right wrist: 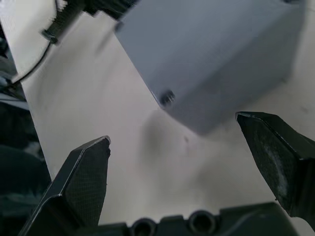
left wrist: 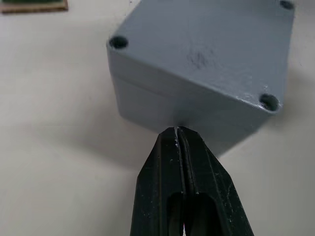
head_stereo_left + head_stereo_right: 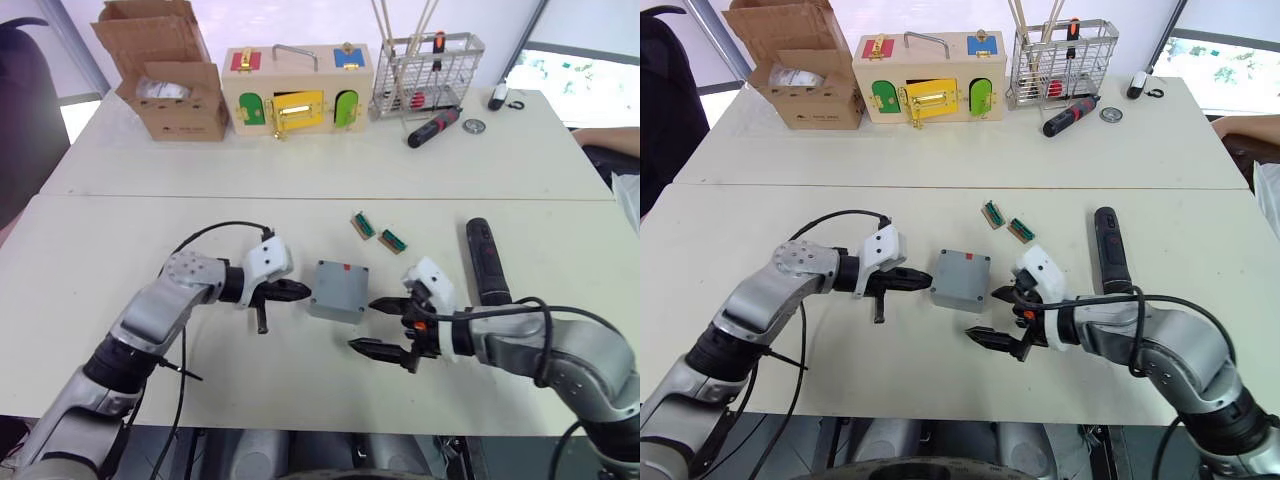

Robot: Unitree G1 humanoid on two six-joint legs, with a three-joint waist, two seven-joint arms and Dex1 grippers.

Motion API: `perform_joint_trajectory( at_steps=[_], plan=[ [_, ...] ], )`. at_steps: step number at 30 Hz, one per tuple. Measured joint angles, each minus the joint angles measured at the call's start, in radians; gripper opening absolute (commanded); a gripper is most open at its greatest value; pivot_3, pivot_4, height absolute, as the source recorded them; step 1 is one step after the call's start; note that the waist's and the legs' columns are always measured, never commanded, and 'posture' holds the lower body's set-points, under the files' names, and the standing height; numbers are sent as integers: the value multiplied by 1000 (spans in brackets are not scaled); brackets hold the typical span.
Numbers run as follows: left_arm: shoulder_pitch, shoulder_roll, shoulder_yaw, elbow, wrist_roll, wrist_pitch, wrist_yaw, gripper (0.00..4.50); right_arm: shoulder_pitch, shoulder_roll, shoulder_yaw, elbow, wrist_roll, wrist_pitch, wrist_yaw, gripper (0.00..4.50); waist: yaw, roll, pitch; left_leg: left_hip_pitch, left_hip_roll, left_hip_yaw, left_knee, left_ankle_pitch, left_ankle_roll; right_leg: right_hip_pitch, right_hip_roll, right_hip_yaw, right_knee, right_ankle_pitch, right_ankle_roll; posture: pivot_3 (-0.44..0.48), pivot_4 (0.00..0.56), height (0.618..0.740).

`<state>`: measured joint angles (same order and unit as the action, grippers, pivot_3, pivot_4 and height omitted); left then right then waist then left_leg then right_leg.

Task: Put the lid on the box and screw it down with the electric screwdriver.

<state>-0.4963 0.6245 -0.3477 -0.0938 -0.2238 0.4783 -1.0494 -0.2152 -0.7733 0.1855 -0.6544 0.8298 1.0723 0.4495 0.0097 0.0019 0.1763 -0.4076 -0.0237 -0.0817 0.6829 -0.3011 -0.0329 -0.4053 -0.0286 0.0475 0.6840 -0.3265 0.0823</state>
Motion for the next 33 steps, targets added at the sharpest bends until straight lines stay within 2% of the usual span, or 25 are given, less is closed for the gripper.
perform_joint_trajectory(
  at_steps=[4,7,10,13,18,23,27,33],
  plan=[
    [-53,-31,-23,142,73,-91,-6,0,3,128,28,31,-30,22,-41,4486,-5,-1,0,0,1,-1,0,0,0,-1,1,0,1,0,0,0,150,740],
    [-100,-67,-25,207,107,-152,-14,0,5,173,39,20,3,57,-44,4486,-4,-1,0,0,0,-1,0,0,0,-1,0,-1,1,0,0,0,150,740],
    [-107,-87,-34,251,131,-225,-28,0,15,140,27,-22,7,73,-41,4486,-1,-1,-1,-1,-1,0,0,0,0,-1,-1,0,0,0,0,0,150,740],
    [-107,-67,-29,280,142,-269,-48,0,23,50,-30,-45,-5,73,-21,4486,-1,-1,0,0,-1,-1,0,0,0,-1,-1,0,0,0,0,0,150,740],
    [-63,46,9,220,142,-254,-100,0,-14,-58,-44,-13,-90,12,53,4486,-27,-1,-1,0,1,-1,-1,-1,1,-1,1,0,0,0,0,0,150,740],
    [44,142,50,59,92,-148,-159,0,-67,-41,16,93,-190,-79,125,4486,-29,-1,-1,0,1,-1,-2,-1,2,-1,1,0,1,0,0,0,150,740],
    [93,111,54,-26,76,-74,-121,0,-115,11,78,135,-234,-120,172,4486,-16,-1,-1,0,0,-1,0,-1,2,0,-1,-1,0,0,0,0,150,740],
    [94,8,46,-19,106,-74,-26,0,-116,25,114,107,-246,-92,204,4486,2,-1,-1,0,-1,-1,1,-1,2,0,-1,-1,0,0,0,0,150,740]
  ],
)
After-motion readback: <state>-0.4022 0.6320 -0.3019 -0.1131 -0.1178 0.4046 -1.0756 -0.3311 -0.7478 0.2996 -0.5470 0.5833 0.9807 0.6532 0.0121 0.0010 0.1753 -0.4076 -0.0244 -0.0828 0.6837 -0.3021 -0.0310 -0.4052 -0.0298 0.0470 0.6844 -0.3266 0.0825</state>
